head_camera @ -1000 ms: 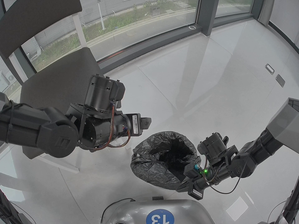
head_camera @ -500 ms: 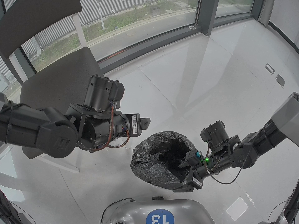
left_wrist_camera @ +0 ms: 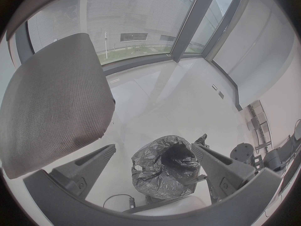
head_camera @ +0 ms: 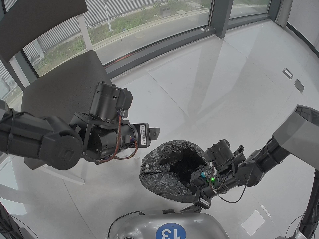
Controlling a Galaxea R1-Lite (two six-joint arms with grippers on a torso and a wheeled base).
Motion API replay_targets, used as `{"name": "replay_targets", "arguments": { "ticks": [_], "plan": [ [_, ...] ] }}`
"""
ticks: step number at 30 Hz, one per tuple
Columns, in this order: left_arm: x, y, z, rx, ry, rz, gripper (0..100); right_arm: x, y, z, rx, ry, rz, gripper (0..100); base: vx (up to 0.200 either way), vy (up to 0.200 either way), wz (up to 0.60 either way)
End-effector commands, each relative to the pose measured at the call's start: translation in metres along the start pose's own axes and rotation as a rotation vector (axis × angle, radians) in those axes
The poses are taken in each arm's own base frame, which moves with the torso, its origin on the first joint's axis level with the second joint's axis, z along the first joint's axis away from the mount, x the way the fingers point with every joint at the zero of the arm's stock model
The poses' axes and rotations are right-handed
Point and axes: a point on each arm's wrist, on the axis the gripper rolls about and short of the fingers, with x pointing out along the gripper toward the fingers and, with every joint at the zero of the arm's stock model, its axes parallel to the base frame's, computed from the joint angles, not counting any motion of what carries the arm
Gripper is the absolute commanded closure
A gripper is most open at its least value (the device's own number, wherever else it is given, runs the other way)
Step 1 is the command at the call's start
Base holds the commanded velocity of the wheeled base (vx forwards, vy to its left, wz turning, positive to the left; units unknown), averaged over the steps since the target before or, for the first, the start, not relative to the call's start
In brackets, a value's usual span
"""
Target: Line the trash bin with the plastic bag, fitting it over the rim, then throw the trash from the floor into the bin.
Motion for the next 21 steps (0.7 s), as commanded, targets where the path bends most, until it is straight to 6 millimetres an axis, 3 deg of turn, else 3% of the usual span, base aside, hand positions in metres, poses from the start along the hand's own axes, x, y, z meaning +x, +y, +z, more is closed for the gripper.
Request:
{"name": "replay_targets", "arguments": {
  "ticks": [1,4,5,15,21],
  "plan": [
    [0.000,0.000,0.000,-0.001,-0.001,0.001,0,0.019,-0.006,-0.009,0.020,0.035,0.020,0,0.000,0.000,0.00],
    [0.000,0.000,0.000,-0.001,-0.001,0.001,0,0.021,-0.008,-0.009,0.017,0.033,0.021,0,0.000,0.000,0.00],
    [0.000,0.000,0.000,-0.001,-0.001,0.001,0,0.021,-0.008,-0.008,0.015,0.030,0.019,100,0.000,0.000,0.00],
    [0.000,0.000,0.000,0.001,0.001,0.000,0,0.019,-0.005,-0.008,0.011,0.032,0.022,100,0.000,0.000,0.00],
    [0.000,0.000,0.000,0.000,-0.001,-0.001,0,0.015,0.010,-0.003,-0.020,0.030,0.040,100,0.000,0.000,0.00]
  ]
}}
